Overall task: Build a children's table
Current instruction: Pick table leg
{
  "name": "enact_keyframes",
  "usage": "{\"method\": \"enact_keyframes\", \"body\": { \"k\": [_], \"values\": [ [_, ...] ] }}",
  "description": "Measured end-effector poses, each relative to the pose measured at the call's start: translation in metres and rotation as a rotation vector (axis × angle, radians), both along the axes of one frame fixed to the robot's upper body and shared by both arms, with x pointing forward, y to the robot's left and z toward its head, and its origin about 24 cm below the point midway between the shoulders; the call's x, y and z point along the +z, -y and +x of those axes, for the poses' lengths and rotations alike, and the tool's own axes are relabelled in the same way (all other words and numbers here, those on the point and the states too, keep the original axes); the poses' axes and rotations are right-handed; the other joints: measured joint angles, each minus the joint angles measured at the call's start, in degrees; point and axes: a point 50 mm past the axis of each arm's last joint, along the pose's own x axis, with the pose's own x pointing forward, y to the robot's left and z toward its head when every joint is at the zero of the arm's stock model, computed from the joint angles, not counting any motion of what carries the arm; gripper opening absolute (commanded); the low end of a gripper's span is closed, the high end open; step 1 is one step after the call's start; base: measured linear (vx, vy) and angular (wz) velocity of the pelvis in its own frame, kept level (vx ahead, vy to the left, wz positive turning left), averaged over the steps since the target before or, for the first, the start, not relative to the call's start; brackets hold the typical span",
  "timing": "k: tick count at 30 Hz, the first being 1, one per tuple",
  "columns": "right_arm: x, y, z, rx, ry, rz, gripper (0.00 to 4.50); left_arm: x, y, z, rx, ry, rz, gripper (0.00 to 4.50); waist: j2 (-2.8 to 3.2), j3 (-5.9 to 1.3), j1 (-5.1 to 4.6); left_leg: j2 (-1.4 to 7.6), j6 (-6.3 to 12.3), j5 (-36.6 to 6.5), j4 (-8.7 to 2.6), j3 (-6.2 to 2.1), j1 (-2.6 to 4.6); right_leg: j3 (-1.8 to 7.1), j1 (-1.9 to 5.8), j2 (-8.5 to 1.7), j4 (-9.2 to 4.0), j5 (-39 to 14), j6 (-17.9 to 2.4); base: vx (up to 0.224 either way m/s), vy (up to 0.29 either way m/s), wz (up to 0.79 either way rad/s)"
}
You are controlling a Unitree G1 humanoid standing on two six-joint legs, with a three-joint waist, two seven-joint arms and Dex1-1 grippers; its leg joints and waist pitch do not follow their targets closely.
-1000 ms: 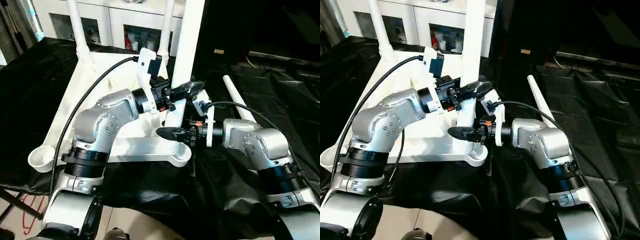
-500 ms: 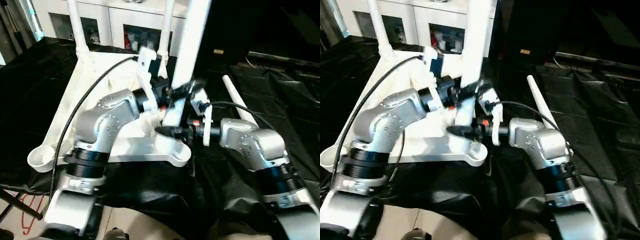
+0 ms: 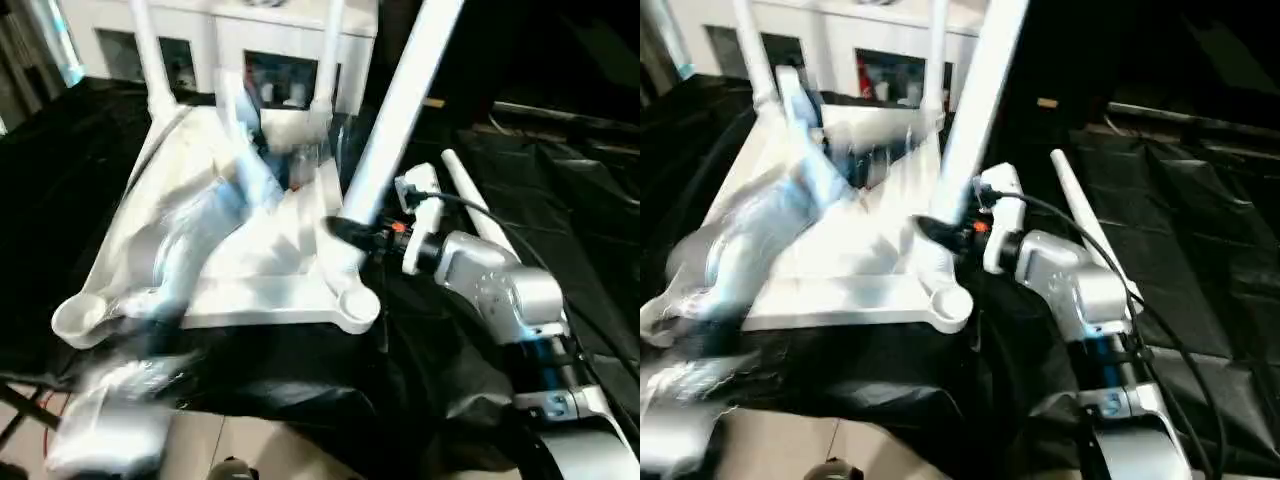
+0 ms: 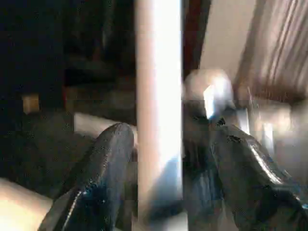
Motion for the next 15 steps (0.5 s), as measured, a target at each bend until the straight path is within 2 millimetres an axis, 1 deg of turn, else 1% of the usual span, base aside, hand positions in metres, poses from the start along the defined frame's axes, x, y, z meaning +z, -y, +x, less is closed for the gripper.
{"method": "enact_keyframes", "body": {
  "k": [1, 5, 7, 9, 10, 12, 13, 14, 15],
  "values": [
    [-0.004, 0.001, 0.001, -0.018, -0.008, -0.016, 1.93, -0.010, 0.000, -0.005, -0.046, -0.021, 0.050, 3.01, 0.03, 0.01, 0.01, -0.01, 0.00, 0.0, 0.01, 0.00, 0.01, 0.01, 0.00, 0.00, 0.01, 0.0, 0.0, 0.000, 0.000, 0.00],
    [-0.005, 0.001, 0.002, -0.043, 0.002, -0.045, 1.93, -0.026, 0.002, -0.015, -0.192, -0.018, 0.212, 3.01, 0.14, 0.02, -0.11, 0.00, -0.04, 0.0, 0.01, 0.01, 0.13, 0.03, 0.05, 0.00, 0.05, 0.0, 0.0, 0.000, 0.000, 0.00],
    [-0.006, 0.002, 0.001, -0.050, 0.015, -0.062, 1.93, -0.040, -0.003, -0.019, -0.254, -0.015, 0.341, 3.01, 0.42, -0.10, -0.35, -0.01, -0.04, 0.0, 0.00, 0.03, 0.22, 0.06, 0.12, 0.00, 0.05, 0.0, 0.0, 0.000, 0.000, 0.00],
    [-0.009, 0.003, 0.000, -0.057, 0.011, -0.074, 1.93, -0.054, -0.008, -0.021, -0.274, -0.039, 0.414, 2.65, 0.56, -0.08, -0.55, -0.01, -0.05, 0.0, 0.00, 0.03, 0.23, 0.06, 0.12, 0.00, 0.07, 0.0, 0.0, 0.000, 0.000, 0.00],
    [-0.011, 0.004, -0.001, -0.060, 0.005, -0.076, 1.93, -0.062, -0.010, -0.022, -0.284, -0.054, 0.450, 2.65, 0.58, -0.06, -0.61, -0.01, -0.05, 0.0, 0.00, 0.02, 0.23, 0.06, 0.12, 0.00, 0.09, 0.0, 0.0, 0.000, 0.000, 0.00],
    [-0.013, 0.005, -0.002, -0.062, -0.001, -0.082, 1.93, -0.071, -0.013, -0.021, -0.293, -0.058, 0.498, 2.62, 0.63, -0.03, -0.74, -0.01, -0.06, 0.0, 0.01, 0.03, 0.22, 0.06, 0.12, 0.00, 0.08, 0.0, 0.0, 0.000, 0.000, 0.00],
    [-0.014, 0.005, -0.002, -0.063, -0.002, -0.083, 1.93, -0.076, -0.015, -0.021, -0.292, -0.059, 0.522, 2.34, 0.67, -0.01, -0.86, -0.01, -0.06, 0.0, 0.01, 0.03, 0.22, 0.06, 0.12, 0.00, 0.09, 0.0, -0.1, 0.000, 0.000, 0.00],
    [-0.014, 0.005, -0.002, -0.064, -0.002, -0.084, 1.93, -0.079, -0.016, -0.020, -0.292, -0.050, 0.544, 2.23, 0.69, -0.03, -0.93, -0.01, -0.05, 0.0, 0.01, 0.03, 0.23, 0.06, 0.12, 0.00, 0.08, 0.0, -0.1, 0.000, 0.000, 0.00],
    [-0.013, 0.005, -0.002, -0.064, 0.000, -0.085, 1.93, -0.082, -0.018, -0.019, -0.291, -0.046, 0.560, 2.21, 0.80, -0.04, -1.01, -0.01, -0.05, 0.0, 0.01, 0.02, 0.22, 0.06, 0.12, 0.00, 0.08, 0.0, -0.1, 0.000, 0.000, 0.00]
  ]
}}
